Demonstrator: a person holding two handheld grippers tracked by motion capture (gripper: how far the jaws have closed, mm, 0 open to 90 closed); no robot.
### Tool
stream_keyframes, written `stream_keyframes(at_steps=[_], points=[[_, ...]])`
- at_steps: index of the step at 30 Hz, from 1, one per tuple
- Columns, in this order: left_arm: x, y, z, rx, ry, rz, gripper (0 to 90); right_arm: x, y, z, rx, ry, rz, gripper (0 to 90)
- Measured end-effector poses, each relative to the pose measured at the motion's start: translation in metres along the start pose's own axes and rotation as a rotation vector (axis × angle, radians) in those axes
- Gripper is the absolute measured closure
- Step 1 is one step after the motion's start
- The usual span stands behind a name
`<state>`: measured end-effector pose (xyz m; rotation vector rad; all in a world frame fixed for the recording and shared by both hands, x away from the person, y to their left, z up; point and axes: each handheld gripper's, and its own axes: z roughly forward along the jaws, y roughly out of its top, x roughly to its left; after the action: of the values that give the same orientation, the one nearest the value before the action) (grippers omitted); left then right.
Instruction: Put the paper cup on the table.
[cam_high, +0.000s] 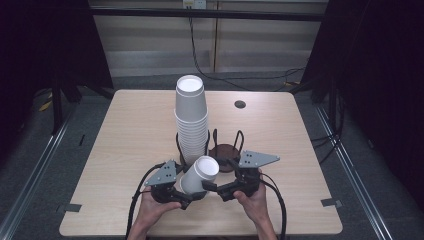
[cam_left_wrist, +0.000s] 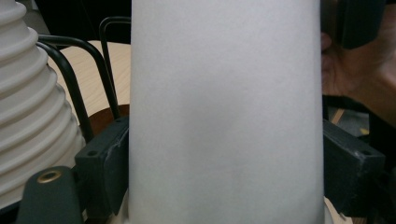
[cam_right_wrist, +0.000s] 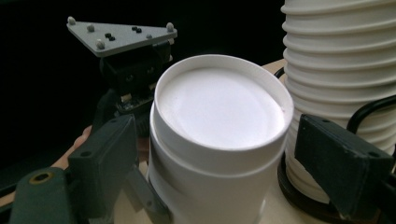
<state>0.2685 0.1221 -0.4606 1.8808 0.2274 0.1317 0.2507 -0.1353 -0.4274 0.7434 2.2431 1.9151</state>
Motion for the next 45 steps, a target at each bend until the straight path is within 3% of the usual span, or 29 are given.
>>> stream_keyframes(at_steps=[3,4,12,17,24,27,30,33,39,45], points=[[-0.002,0.001,-0.001,0.017,-0.005,0.016,16.4,0.000,-0.001,-0.003,0.006,0.003,-0.003,13.1],[-0.003,0.001,-0.003,0.043,0.001,0.028,16.5,0.000,-0.002,-0.004,0.020,-0.003,-0.005,13.1],[0.001,0.003,-0.007,0.095,0.007,0.043,16.5,0.000,-0.004,-0.009,0.111,-0.011,-0.017,13.2],[0.001,0.003,-0.008,0.130,0.010,0.043,16.6,0.000,-0.003,-0.010,0.140,0.000,-0.024,13.2],[0.002,0.009,-0.009,0.205,0.010,0.095,16.7,0.001,0.002,-0.009,0.189,0.016,-0.039,13.2],[0.002,0.009,-0.011,0.201,0.004,0.083,16.7,0.001,0.003,-0.008,0.229,0.011,-0.053,13.2],[0.004,0.009,-0.011,0.232,0.011,0.086,16.7,0.000,0.002,-0.004,0.293,0.020,-0.051,13.4],[0.004,0.011,-0.011,0.250,0.015,0.097,16.7,-0.001,0.002,-0.003,0.319,0.016,-0.054,13.4],[0.006,0.019,-0.014,0.275,0.016,0.111,16.6,-0.005,0.012,-0.003,0.374,0.017,-0.055,13.3],[0.006,0.026,-0.016,0.312,0.018,0.137,16.6,0.002,0.028,-0.012,0.432,-0.010,-0.090,13.5]])
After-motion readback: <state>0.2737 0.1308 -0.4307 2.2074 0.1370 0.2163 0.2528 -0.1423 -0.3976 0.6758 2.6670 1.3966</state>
